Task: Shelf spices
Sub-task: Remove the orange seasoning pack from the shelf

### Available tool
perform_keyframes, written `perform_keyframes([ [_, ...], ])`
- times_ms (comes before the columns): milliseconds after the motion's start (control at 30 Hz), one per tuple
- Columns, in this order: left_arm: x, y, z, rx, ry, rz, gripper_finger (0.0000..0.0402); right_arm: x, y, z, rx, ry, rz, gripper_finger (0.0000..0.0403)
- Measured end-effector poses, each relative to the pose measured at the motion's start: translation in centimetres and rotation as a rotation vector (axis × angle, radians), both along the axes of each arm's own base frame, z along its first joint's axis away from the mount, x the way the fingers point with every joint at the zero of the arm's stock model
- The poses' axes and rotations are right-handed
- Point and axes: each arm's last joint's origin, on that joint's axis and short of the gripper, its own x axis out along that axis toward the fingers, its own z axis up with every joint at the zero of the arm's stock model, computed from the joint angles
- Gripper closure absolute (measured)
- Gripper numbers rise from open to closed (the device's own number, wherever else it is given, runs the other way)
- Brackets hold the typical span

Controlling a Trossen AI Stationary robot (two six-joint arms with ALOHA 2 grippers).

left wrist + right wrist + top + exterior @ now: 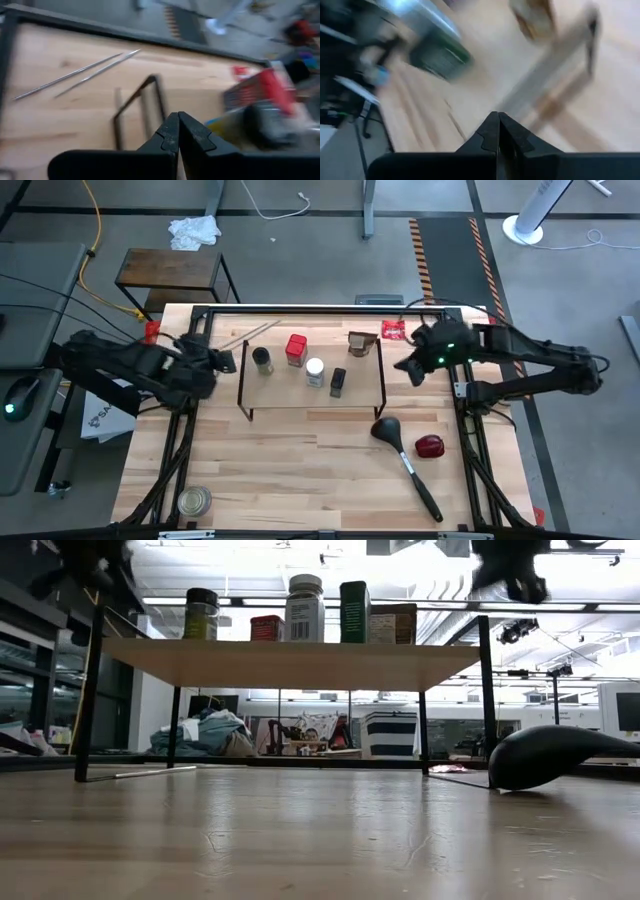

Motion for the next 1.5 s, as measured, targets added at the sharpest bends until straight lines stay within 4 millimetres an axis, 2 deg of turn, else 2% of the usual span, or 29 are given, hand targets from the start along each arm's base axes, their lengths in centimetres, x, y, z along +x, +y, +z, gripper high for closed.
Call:
perform_keyframes([
  [100, -0.8, 0.3, 1.6, 0.045, -0.089, -0.087, 0.0396, 0.4, -0.5, 1.6, -0.140, -0.164, 0.023, 0.0398],
  [200, -1.5, 0.6, 3.1, 0.098, -0.181, -0.156, 0.0382, 0.6, -1.4, 1.8, -0.193, -0.181, 0.007, 0.0364],
  [367, -2.6, 0.9, 5.4, 0.225, -0.291, -0.252, 0.0336, 1.2, -2.9, 0.7, -0.267, -0.076, 0.022, 0.0250],
  [467, -2.8, 1.0, 6.4, 0.296, -0.320, -0.278, 0.0292, 2.1, -3.7, 0.3, -0.330, -0.062, 0.055, 0.0182],
  [567, -2.7, 0.9, 7.0, 0.338, -0.340, -0.299, 0.0242, 2.9, -4.5, -0.2, -0.413, -0.022, 0.090, 0.0131],
  [667, -2.7, 0.9, 7.2, 0.356, -0.340, -0.320, 0.0196, 3.3, -5.4, -0.8, -0.459, 0.030, 0.077, 0.0101],
  [800, -2.7, 0.9, 6.9, 0.357, -0.312, -0.334, 0.0158, 3.8, -6.2, -1.1, -0.448, 0.038, 0.053, 0.0090],
  [1000, -2.8, 0.9, 6.5, 0.359, -0.266, -0.351, 0.0149, 5.3, -6.7, -2.2, -0.387, 0.020, 0.128, 0.0091],
  [1133, -2.8, 0.9, 6.3, 0.353, -0.246, -0.377, 0.0149, 6.9, -7.1, -3.0, -0.414, 0.015, 0.170, 0.0091],
  [1233, -2.9, 0.9, 6.0, 0.353, -0.222, -0.387, 0.0149, 7.9, -7.5, -3.4, -0.440, -0.004, 0.165, 0.0109],
  [1267, -2.9, 0.9, 6.0, 0.354, -0.214, -0.389, 0.0149, 8.1, -7.6, -3.5, -0.439, -0.009, 0.167, 0.0128],
  [1333, -2.9, 0.9, 5.8, 0.355, -0.197, -0.392, 0.0149, 8.3, -7.5, -3.7, -0.423, -0.010, 0.182, 0.0194],
  [1433, -3.0, 0.8, 5.7, 0.347, -0.186, -0.420, 0.0149, 8.3, -6.9, -3.9, -0.350, -0.018, 0.218, 0.0345],
  [1467, -3.0, 0.8, 5.6, 0.348, -0.177, -0.430, 0.0149, 8.1, -6.7, -3.8, -0.325, -0.023, 0.229, 0.0372],
  [1500, -3.0, 0.8, 5.6, 0.355, -0.168, -0.442, 0.0149, 8.0, -6.5, -3.7, -0.299, -0.030, 0.227, 0.0381],
])
